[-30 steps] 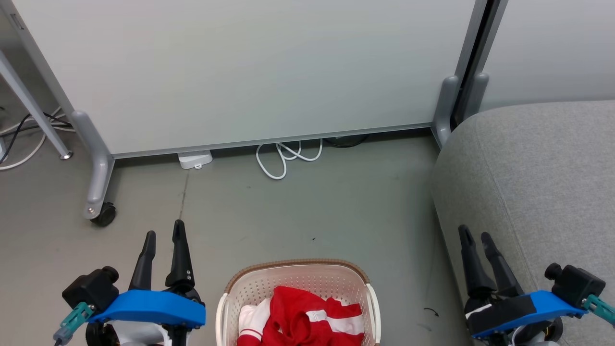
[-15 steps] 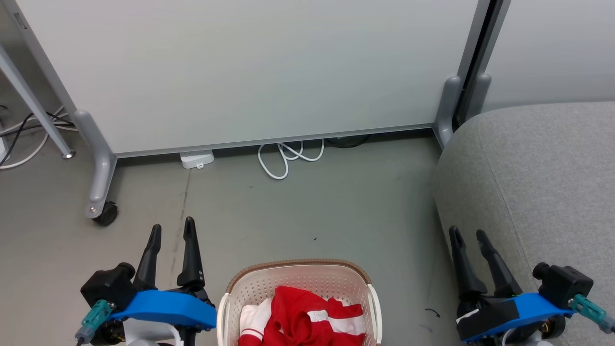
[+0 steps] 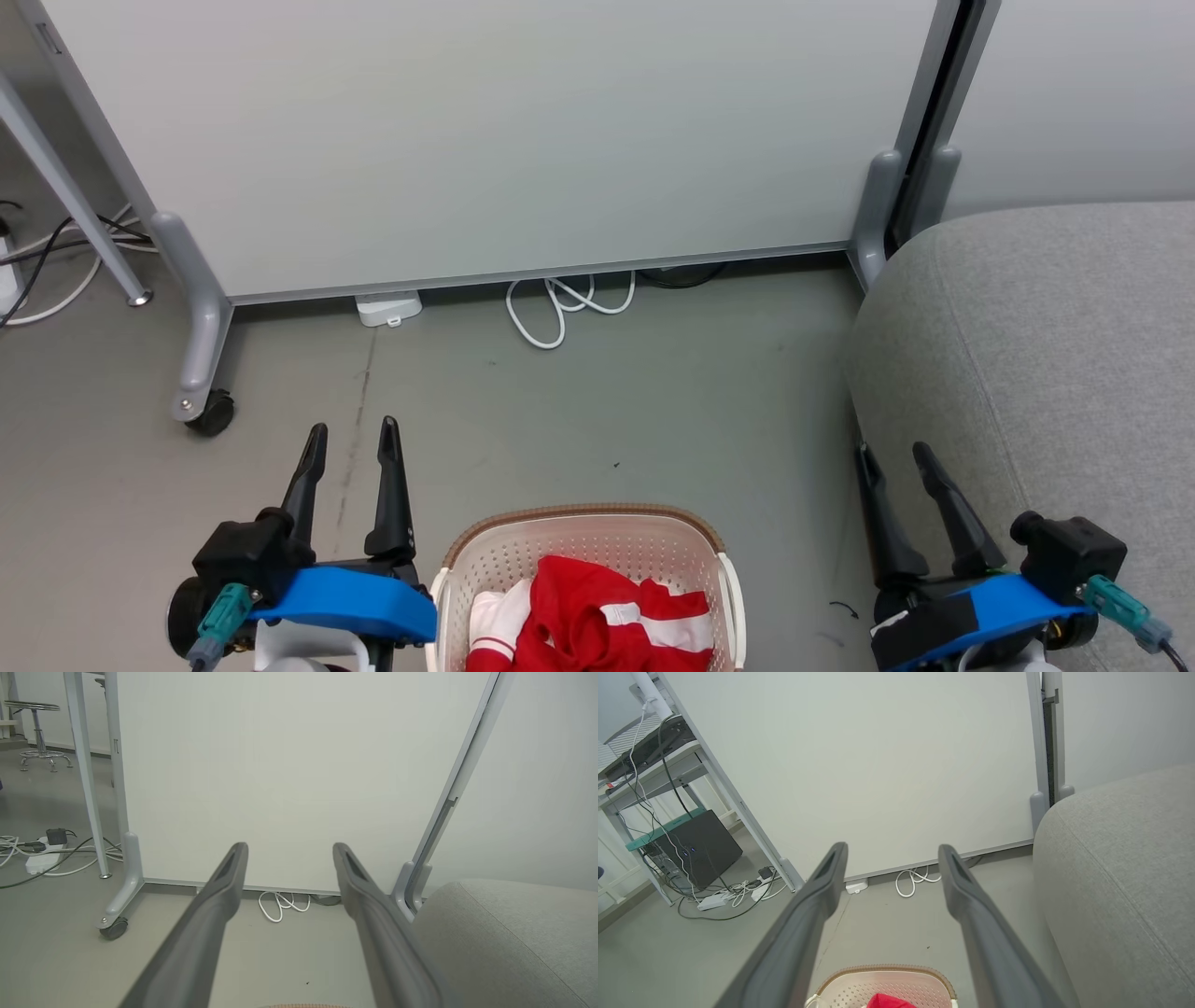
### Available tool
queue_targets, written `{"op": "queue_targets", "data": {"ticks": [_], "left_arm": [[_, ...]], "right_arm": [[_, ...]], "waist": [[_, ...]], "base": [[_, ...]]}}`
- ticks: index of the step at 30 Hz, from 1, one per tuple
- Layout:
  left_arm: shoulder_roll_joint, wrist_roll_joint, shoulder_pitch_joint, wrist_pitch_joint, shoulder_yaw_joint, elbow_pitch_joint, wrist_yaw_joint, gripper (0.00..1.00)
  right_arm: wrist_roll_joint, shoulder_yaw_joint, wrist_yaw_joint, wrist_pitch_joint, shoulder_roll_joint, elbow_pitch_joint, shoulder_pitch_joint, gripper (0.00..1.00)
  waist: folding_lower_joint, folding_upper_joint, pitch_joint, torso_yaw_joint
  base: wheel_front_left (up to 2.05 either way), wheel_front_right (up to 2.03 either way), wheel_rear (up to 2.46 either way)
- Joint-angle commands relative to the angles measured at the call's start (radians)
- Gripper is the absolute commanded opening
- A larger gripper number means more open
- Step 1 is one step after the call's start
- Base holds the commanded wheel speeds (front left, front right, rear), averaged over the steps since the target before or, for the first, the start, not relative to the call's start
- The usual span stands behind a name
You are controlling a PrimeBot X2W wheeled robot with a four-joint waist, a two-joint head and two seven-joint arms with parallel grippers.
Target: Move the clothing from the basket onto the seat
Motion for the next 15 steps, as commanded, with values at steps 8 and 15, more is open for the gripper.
{"op": "queue_targets", "data": {"ticks": [8,15], "left_arm": [[0.009,0.085,-0.014,-0.028,-0.018,-0.011,-0.008,1.00],[0.006,0.140,-0.018,-0.041,-0.025,-0.009,-0.017,1.00]], "right_arm": [[-0.088,0.013,0.002,-0.027,-0.008,-0.007,-0.005,1.00],[-0.140,0.017,0.002,-0.042,-0.008,-0.008,-0.003,1.00]], "waist": [[0.0000,0.0000,0.000,0.003],[0.0000,0.0000,0.001,0.007]], "base": [[0.00,0.00,0.00],[0.00,0.00,0.00]]}}
